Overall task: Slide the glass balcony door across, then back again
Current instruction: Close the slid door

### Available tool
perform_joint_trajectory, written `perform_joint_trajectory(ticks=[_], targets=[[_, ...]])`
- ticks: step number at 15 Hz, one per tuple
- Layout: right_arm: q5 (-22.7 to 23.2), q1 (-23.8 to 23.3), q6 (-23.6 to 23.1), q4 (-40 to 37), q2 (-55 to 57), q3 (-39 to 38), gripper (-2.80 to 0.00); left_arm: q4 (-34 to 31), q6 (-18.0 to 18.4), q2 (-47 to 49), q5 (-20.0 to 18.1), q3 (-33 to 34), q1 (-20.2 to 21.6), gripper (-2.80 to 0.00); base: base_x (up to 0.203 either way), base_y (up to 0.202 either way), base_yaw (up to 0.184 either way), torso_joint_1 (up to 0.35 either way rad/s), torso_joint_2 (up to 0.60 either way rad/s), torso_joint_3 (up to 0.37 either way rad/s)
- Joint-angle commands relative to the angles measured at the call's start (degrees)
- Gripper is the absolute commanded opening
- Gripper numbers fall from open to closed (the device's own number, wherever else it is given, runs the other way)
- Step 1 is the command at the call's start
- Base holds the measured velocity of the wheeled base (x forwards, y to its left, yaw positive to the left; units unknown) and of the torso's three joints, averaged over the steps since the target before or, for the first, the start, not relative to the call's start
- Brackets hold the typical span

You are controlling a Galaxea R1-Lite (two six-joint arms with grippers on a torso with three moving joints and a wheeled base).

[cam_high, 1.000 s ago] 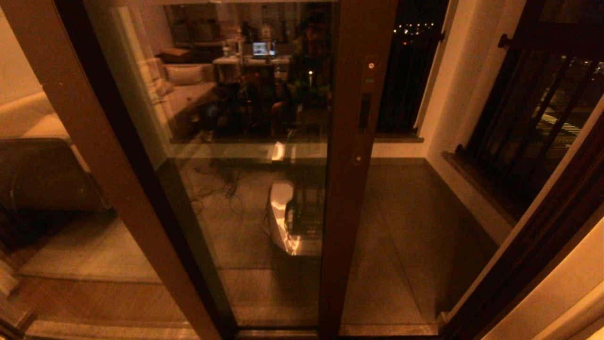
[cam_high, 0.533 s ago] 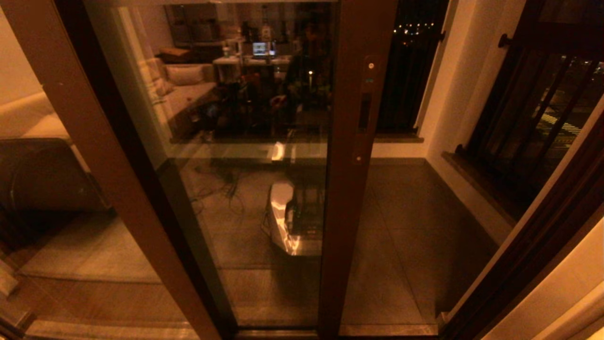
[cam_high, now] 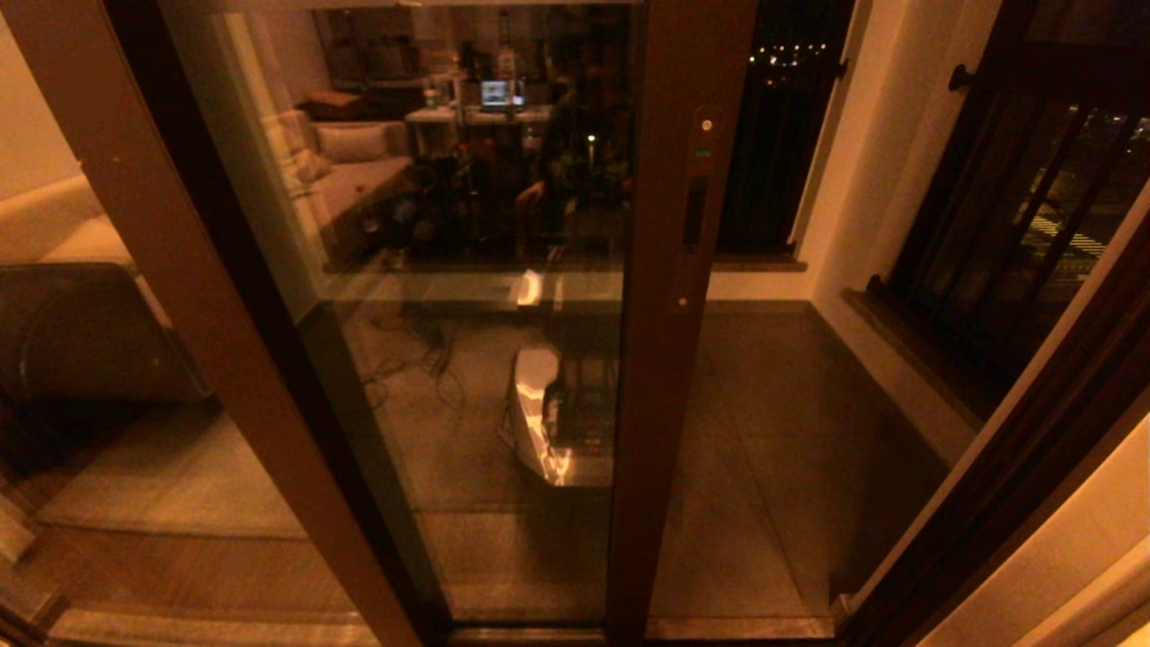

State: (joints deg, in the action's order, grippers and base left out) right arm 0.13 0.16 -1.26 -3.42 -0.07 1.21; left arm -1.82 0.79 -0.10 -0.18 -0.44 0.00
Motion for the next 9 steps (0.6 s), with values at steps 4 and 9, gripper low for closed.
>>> perform_joint_trajectory(ticks=[4,9], targets=[[6.2,0.0,-0.86,-1.02,2.38,9.37,-2.8,-0.03,0.0,-0.08,0.01,0.0,0.0,-2.8,0.0,0.0,0.0,0.0,0.0,0.0],[20.44,0.08,5.0,-3.77,27.77,29.12,-2.8,-0.03,0.0,-0.08,-0.01,0.0,0.0,-2.8,0.0,0.0,0.0,0.0,0.0,0.0]])
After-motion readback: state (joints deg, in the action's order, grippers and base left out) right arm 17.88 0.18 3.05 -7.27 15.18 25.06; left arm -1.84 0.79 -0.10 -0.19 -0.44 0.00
